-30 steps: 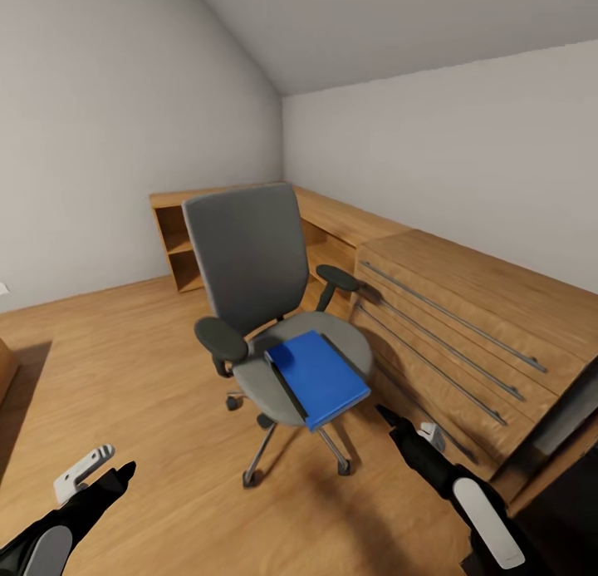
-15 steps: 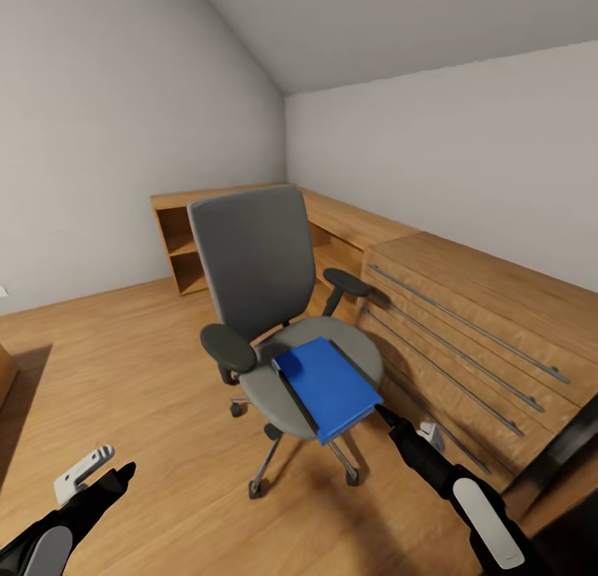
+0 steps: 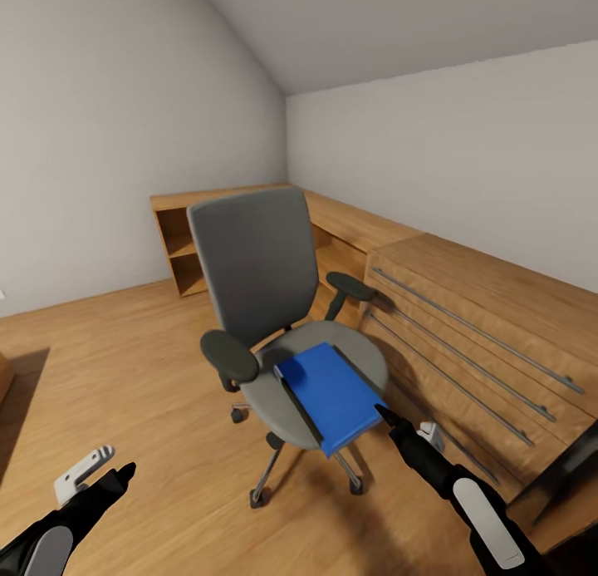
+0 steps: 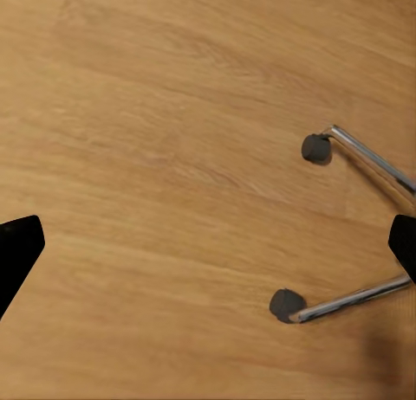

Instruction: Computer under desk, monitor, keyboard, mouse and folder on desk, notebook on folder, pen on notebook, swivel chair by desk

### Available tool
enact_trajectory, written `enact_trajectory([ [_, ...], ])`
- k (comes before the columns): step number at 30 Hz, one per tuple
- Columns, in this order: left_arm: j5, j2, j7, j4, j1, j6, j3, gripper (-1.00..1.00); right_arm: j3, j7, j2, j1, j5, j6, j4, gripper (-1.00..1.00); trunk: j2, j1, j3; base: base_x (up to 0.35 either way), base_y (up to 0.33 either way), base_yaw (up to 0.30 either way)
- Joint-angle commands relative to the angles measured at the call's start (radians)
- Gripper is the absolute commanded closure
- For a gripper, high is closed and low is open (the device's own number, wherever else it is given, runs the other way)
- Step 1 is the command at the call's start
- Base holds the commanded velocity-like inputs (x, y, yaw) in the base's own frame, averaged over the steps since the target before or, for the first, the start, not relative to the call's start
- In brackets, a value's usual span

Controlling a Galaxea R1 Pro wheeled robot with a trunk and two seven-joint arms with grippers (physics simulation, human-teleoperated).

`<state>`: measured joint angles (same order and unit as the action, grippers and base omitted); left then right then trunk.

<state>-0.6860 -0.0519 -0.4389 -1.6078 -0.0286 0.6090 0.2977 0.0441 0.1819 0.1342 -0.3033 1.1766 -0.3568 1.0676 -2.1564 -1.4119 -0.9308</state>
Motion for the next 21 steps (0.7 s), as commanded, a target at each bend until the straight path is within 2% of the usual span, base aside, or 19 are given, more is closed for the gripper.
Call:
enact_trajectory([
  [1,-0.011,0.000,-0.009,-0.001,-0.001,0.003,0.000,-1.00,0.001,0.001,0.001,0.000,0.005,-0.002,0.000,-1.00,0.000,0.000,-0.001,0.226,0.001,0.000],
  [12,-0.010,0.000,-0.009,0.000,-0.001,0.003,0.000,-1.00,0.001,0.001,0.001,0.000,0.005,-0.002,0.000,-1.00,0.000,0.000,-0.001,0.049,0.001,0.000],
  [21,-0.010,0.000,-0.009,0.000,-0.001,0.004,0.000,-1.00,0.000,0.001,0.001,0.000,0.005,-0.002,0.000,-1.00,0.000,0.000,-0.001,0.120,0.068,0.000],
])
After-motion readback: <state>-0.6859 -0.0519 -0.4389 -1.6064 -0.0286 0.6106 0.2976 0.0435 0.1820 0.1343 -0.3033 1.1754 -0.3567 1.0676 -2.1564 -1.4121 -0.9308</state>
